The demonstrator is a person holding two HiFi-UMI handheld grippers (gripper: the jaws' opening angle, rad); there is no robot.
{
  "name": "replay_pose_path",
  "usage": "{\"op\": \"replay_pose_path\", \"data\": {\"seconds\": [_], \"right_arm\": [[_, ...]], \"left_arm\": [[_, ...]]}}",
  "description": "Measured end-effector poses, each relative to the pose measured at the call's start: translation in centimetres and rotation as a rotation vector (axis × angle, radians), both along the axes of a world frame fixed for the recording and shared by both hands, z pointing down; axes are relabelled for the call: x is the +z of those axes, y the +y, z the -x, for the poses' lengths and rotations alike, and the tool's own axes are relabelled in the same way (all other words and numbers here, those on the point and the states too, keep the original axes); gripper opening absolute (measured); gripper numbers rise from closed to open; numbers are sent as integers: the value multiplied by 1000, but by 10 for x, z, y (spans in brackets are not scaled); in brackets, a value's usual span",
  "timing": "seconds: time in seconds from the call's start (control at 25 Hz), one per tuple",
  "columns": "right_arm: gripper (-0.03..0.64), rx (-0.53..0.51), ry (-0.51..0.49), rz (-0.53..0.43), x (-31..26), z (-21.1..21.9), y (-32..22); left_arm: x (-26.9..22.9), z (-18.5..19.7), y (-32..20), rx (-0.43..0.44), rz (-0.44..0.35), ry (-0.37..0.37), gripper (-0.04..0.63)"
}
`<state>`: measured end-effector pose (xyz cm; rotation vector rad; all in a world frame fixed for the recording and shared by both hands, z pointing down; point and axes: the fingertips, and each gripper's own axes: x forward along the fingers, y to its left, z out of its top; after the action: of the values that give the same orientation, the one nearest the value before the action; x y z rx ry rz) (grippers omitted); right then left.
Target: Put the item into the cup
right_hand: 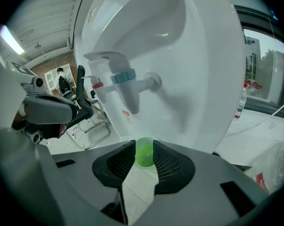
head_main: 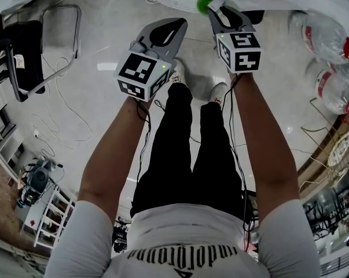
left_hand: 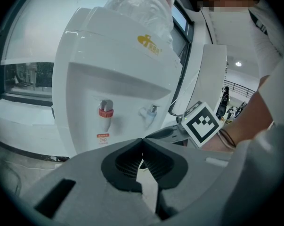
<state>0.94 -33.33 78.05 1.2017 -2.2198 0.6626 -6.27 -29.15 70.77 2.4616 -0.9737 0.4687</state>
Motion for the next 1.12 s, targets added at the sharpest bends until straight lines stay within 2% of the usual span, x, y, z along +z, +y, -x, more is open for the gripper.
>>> {"op": "replay_pose_path", "data": {"seconds": [0.28,0.52,0.72,0.92,1.12], "right_arm": [[84,-6,1,-23,-18,0,3],[67,-12,-16,-44,-55,-2,21],[33,-53,-19,-72,-106,-5,48],[21,-87,-36,-116,-170,-10,73],[18,-113,-65,-193,-250,-17,92]], "left_arm": [[-16,-3,-1,0,-18,-2,15],[-50,-4,7,-5,-42,-2,15],[-96,-8,26,16,-73,-6,15],[-153,-5,41,-19,-112,10,15],[-224,-2,55,-49,-184,25,15]]}}
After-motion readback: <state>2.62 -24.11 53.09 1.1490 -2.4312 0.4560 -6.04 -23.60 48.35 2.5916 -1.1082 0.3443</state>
